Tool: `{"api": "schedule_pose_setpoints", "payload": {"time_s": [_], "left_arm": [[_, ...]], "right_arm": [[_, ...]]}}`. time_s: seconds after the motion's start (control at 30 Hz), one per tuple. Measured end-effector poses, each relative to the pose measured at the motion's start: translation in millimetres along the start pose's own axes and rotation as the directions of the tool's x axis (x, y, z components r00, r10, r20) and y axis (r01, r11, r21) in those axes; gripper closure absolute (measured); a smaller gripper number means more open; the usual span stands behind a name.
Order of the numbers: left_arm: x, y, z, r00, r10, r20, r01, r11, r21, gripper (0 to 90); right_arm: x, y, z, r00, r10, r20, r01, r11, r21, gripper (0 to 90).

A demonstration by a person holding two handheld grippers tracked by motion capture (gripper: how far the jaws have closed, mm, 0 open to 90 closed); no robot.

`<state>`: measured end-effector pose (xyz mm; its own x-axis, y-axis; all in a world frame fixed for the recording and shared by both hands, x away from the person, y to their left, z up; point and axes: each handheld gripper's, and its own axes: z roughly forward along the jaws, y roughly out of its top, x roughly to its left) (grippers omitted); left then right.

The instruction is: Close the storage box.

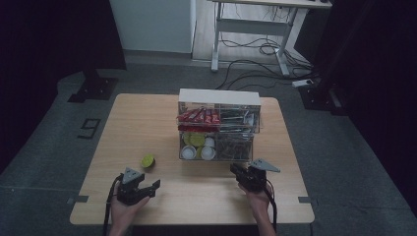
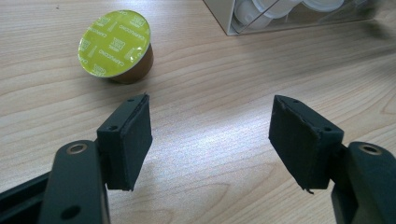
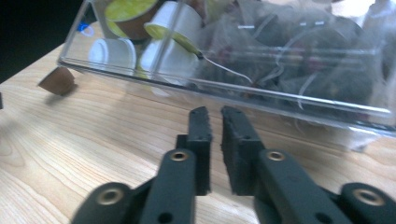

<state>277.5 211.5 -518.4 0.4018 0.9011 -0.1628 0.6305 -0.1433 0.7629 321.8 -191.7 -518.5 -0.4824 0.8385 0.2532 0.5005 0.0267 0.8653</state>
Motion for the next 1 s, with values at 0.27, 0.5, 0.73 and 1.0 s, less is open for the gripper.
{"api": "schedule_pose_setpoints", "payload": {"time_s": [0.27,0.5,0.73,1.0], "left_arm": [[-0.7,0.0,-1.1,1.0000,-0.001,0.001,0.001,1.0000,-0.004,30.2],[-1.2,0.1,-1.7,1.0000,0.004,0.003,-0.004,1.0000,-0.001,30.2],[-0.1,-0.1,-1.2,1.0000,0.001,-0.001,-0.001,1.0000,0.004,30.2],[0.7,-1.2,1.1,1.0000,0.005,-0.007,-0.005,0.9998,0.017,30.0]], "right_arm": [[5.4,3.8,-0.9,0.9998,0.006,-0.020,-0.007,1.000,-0.015,54.9],[4.6,1.9,-10.7,0.9996,-0.022,-0.015,0.022,0.999,-0.032,48.0],[-3.1,-3.6,-29.9,0.9982,-0.060,-0.007,0.060,0.996,-0.068,45.3],[-23.3,-21.7,-52.0,0.9956,-0.091,0.020,0.092,0.994,-0.058,44.9]]}}
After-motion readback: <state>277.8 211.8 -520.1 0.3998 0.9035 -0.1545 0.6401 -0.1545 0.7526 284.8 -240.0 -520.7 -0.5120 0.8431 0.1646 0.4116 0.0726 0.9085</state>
